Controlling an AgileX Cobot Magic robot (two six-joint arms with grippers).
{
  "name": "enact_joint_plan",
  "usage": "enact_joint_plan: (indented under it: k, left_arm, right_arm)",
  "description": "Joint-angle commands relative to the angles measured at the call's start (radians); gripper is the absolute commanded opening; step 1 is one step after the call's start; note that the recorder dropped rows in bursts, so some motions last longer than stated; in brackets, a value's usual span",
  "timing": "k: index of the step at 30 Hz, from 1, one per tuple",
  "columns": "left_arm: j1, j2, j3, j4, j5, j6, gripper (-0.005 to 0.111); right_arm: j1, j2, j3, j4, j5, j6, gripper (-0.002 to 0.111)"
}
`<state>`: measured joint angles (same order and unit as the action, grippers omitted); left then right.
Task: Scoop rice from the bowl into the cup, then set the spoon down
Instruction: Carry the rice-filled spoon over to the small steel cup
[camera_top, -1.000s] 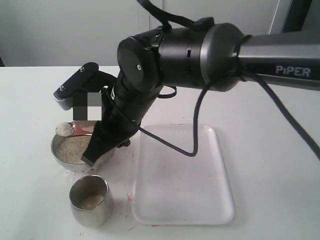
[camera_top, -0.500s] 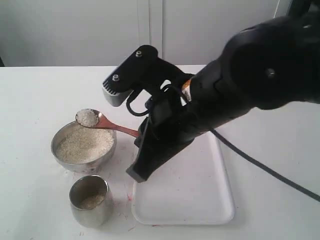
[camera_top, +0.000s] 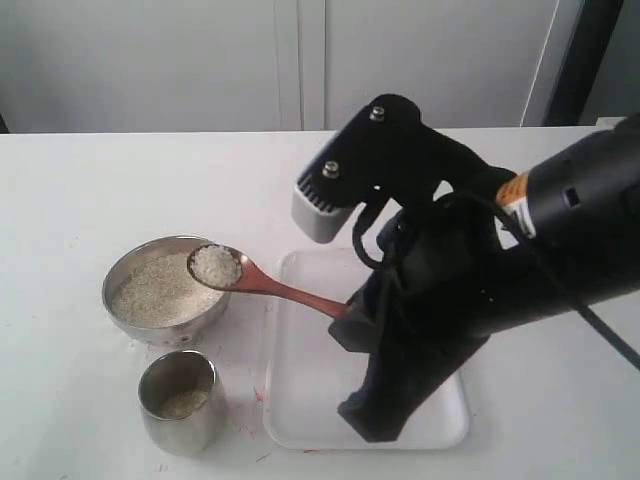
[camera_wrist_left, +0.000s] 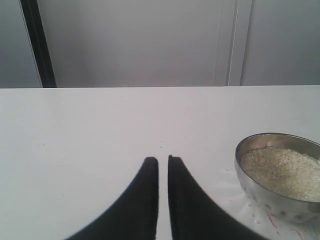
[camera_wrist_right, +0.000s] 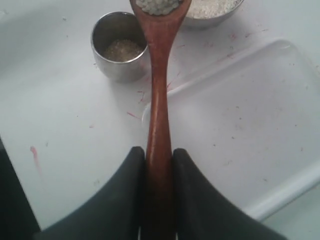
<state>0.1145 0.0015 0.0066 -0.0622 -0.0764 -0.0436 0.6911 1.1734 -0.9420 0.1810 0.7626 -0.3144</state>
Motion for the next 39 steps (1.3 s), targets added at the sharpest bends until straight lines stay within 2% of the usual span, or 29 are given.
enact_joint_plan:
  k: [1,8,14,23,28,39]
  left_arm:
    - [-0.010,-0.001,-0.007,-0.005,-0.005,-0.005,0.014]
    - [-0.010,-0.001,-0.007,-0.005,-0.005,-0.005,0.014]
    - [-0.010,-0.001,-0.007,-0.005,-0.005,-0.005,0.014]
    - [-0.010,-0.001,-0.007,-0.005,-0.005,-0.005,0.014]
    - [-0.010,-0.001,-0.007,-0.005,-0.005,-0.005,0.014]
    - [-0.010,-0.001,-0.007,-0.005,-0.005,-0.005,0.014]
  right_arm:
    - [-0.002,-0.047,0.052,0.002,0.005,0.011,0.000]
    - [0.017,-0.093,0.126,-0.023,-0.012,0.052,0.000]
    - [0.132,-0.101,0.140,-0.225,-0.039,0.271,0.000]
    - [0.237,0.008,0.138,-0.294,-0.108,0.416,0.000]
    - [0.267,0.115,0.097,-0.325,-0.144,0.438,0.000]
    - [0.267,0.237,0.043,-0.447,-0.134,0.480,0.000]
